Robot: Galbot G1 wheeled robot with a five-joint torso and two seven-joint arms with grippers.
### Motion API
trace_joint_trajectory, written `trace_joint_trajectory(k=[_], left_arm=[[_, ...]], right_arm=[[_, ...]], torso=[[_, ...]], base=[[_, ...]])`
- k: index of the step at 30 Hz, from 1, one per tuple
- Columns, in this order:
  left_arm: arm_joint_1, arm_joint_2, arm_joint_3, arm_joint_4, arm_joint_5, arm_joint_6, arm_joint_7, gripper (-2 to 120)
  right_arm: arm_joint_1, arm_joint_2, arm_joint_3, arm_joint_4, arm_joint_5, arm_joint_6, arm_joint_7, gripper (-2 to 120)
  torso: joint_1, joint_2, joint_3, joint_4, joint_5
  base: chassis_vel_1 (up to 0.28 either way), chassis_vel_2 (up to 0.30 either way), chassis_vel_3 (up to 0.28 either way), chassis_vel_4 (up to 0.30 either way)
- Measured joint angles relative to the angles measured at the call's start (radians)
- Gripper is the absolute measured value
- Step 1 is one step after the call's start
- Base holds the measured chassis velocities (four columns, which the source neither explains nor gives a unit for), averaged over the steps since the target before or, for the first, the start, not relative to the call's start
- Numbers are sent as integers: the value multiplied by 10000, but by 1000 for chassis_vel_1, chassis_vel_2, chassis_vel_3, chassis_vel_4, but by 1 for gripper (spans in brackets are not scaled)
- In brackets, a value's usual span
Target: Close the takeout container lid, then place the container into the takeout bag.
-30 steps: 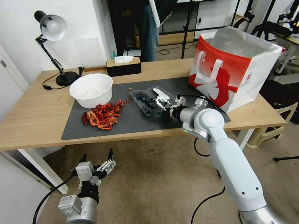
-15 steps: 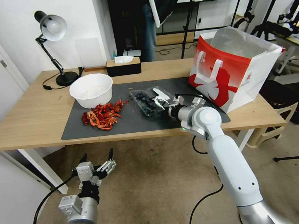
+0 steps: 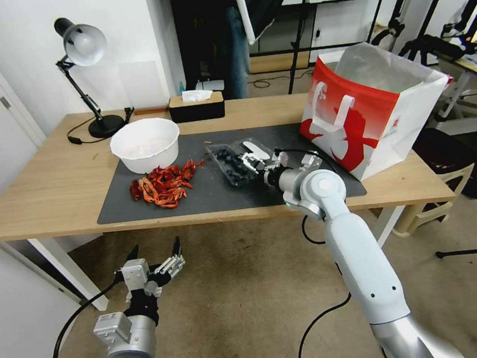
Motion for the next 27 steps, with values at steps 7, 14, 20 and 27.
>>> trace_joint_trajectory(k=[7,14,20,27], left_arm=[[-1,-23,4,5,0,-27,-17,100],[5,-29,8,33,4,-62,-30,100],[10,-23,4,40,5,-110,-61,100],[17,-25,13,64,7,-157,-92,100]], right_arm=[[-129,-14,-113,154,-237,80,-354,100],[-299,-44,-145,457,-273,164,-531,100],[-452,-6,-192,656,-329,176,-541,100],[-699,52,-308,939,-403,183,-557,100]], torso=[[3,-4,3,5,2],[3,-3,2,2,1],[3,-3,2,2,1],[3,-3,0,1,0]], base=[[0,0,0,0],[0,0,0,0],[0,0,0,0],[0,0,0,0]])
